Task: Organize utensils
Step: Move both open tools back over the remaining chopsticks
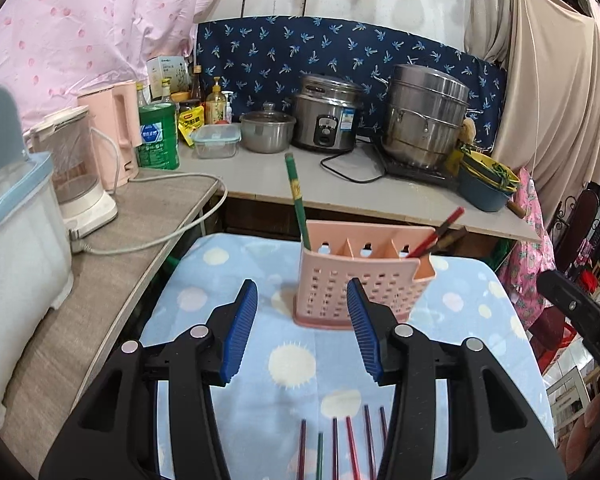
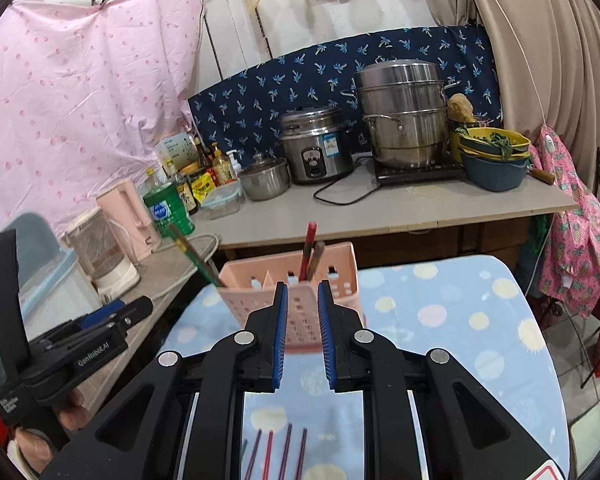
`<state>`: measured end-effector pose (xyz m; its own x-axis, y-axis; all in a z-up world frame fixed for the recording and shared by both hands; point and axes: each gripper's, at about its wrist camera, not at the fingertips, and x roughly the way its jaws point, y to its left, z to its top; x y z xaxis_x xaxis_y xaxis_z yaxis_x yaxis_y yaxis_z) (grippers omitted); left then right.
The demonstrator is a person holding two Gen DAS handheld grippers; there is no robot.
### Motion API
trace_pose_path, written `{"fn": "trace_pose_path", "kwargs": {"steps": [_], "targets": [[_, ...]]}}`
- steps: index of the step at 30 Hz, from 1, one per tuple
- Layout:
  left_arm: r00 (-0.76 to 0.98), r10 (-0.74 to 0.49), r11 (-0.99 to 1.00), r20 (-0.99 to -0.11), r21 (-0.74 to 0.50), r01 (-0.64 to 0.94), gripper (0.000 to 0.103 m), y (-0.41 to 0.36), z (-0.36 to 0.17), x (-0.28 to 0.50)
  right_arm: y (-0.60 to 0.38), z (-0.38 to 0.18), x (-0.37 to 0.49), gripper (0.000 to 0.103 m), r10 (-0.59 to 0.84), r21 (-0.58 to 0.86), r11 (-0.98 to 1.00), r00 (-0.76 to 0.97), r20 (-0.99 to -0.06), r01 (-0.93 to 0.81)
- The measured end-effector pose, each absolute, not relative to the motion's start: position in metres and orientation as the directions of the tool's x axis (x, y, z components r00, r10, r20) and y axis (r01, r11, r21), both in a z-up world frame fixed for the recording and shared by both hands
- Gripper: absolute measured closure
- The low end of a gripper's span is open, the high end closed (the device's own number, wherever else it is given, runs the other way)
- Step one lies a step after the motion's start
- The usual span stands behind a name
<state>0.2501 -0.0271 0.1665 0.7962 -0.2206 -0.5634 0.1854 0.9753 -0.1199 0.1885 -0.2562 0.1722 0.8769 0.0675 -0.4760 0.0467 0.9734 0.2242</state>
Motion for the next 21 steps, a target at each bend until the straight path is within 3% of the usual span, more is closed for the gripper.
{"fn": "trace_pose_path", "kwargs": {"steps": [21], "targets": [[0.764, -0.205, 0.978, -0.611, -0.095, 0.186, 0.059, -0.001, 0.111, 0.145, -0.231, 0.100, 0.088, 0.087, 0.076, 0.214, 0.975, 0.812, -0.579, 0.061]]}}
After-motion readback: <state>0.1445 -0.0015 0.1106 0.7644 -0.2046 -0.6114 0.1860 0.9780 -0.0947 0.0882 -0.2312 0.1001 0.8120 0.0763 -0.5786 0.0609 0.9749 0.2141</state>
